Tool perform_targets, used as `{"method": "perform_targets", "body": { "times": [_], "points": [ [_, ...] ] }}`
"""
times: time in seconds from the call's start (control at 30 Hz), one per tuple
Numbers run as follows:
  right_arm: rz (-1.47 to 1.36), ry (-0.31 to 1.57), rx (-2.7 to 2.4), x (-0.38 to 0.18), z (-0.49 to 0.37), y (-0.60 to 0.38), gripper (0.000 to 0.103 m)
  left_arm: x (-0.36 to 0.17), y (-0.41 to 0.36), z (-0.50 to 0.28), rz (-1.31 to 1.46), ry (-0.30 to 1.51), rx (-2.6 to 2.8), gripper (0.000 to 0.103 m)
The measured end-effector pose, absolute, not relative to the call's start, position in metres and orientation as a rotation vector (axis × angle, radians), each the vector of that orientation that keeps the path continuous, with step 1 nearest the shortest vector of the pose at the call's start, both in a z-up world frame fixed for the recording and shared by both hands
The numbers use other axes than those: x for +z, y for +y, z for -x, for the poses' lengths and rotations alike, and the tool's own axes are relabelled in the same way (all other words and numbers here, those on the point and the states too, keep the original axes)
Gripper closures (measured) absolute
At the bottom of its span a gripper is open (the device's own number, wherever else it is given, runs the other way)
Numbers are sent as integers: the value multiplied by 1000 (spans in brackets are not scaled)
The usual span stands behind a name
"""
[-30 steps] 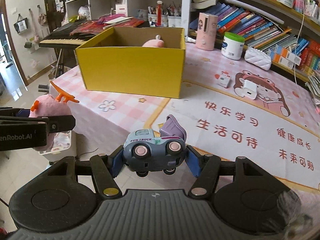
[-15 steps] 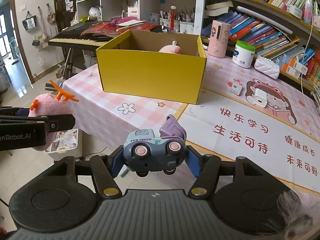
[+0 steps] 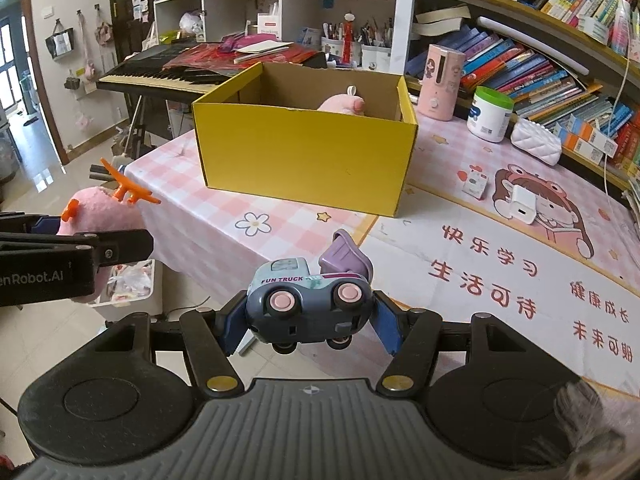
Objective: Organize objects
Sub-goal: 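Carry the chick in the left tool and the truck in the right tool toward the yellow box, then lower the chick and truck into the yellow box and open both tools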
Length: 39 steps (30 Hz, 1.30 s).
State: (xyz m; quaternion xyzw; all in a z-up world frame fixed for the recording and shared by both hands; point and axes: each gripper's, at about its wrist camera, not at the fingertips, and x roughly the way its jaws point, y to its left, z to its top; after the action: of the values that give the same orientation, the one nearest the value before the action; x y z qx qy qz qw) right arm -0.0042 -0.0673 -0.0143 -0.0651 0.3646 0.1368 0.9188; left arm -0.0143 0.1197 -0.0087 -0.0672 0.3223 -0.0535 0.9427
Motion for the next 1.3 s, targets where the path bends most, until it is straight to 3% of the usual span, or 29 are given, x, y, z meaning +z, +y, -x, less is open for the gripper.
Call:
{"method": "perform_targets", "body": {
  "times": [0.4,0.77,1.3],
  "points": [
    [103,646,299,8,-44,-71,42,25,116,-30,88,519,-54,45],
    [84,505,366,53,-139,-78,42,41,99,-105,97,460,-7,45],
    [229,612,479,16,-228,-60,42,17,87,-170,49,552,78,44]
  ]
}}
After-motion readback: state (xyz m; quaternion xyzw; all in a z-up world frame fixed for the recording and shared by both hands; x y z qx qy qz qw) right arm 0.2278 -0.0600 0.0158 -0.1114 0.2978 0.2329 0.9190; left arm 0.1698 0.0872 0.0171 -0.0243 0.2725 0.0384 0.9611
